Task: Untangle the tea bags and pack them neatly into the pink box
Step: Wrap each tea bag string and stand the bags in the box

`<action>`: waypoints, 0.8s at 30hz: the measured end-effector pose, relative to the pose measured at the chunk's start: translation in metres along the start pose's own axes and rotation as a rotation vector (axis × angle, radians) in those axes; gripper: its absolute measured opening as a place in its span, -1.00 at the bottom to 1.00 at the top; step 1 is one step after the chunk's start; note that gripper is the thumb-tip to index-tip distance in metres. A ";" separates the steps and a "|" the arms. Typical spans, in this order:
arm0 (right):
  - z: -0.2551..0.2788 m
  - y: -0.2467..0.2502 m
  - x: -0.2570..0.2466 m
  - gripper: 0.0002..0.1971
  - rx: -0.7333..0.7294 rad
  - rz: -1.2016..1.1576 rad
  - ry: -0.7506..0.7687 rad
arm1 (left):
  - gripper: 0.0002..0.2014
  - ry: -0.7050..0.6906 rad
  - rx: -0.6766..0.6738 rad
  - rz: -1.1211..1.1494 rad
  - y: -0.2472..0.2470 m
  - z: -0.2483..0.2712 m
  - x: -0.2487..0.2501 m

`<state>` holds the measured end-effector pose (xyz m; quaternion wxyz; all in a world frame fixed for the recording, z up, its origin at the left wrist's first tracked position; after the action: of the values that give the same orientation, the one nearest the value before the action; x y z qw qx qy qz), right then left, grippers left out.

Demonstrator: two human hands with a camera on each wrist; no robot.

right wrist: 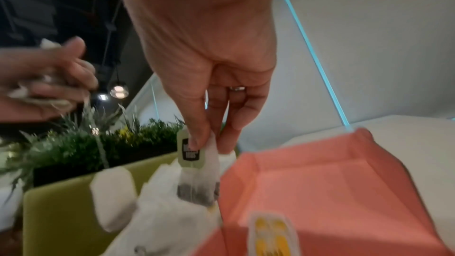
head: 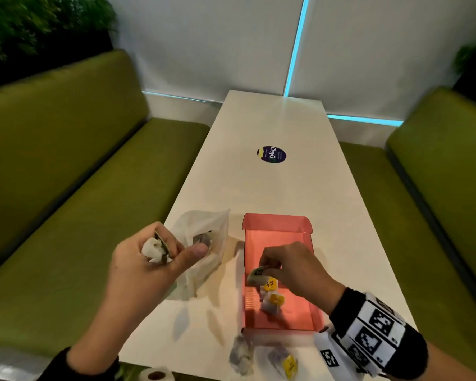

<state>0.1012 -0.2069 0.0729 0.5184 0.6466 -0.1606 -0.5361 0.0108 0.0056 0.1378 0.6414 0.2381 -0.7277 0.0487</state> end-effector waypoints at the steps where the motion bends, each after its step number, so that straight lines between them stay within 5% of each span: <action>1: -0.002 -0.007 0.005 -0.85 -0.010 0.024 -0.015 | -0.68 0.004 -0.003 -0.041 0.002 0.002 -0.006; 10: -0.022 -0.054 0.033 -0.86 -0.034 0.063 -0.099 | -0.57 0.158 -0.216 -0.534 -0.037 0.011 -0.110; 21: -0.025 -0.064 0.029 -0.84 0.092 0.236 -0.003 | -0.61 0.151 -0.420 -0.790 -0.107 0.022 -0.144; 24: -0.023 -0.068 0.035 -0.62 0.072 0.206 -0.012 | -0.60 0.161 -0.451 -0.766 -0.112 0.022 -0.146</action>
<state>0.1100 -0.1939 -0.0056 0.5463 0.6415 -0.2485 -0.4778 0.0460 -0.0599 -0.0318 0.7036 0.3401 -0.5273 -0.3335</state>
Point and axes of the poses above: each hand's wrist, its own z-axis away from the middle knuckle, its own y-axis out of the back of the hand, x = y × z, the point moved 4 cm from there along -z, towards the middle knuckle, and after that the axes turned 7 degrees about -z, right-handed, at the moved point
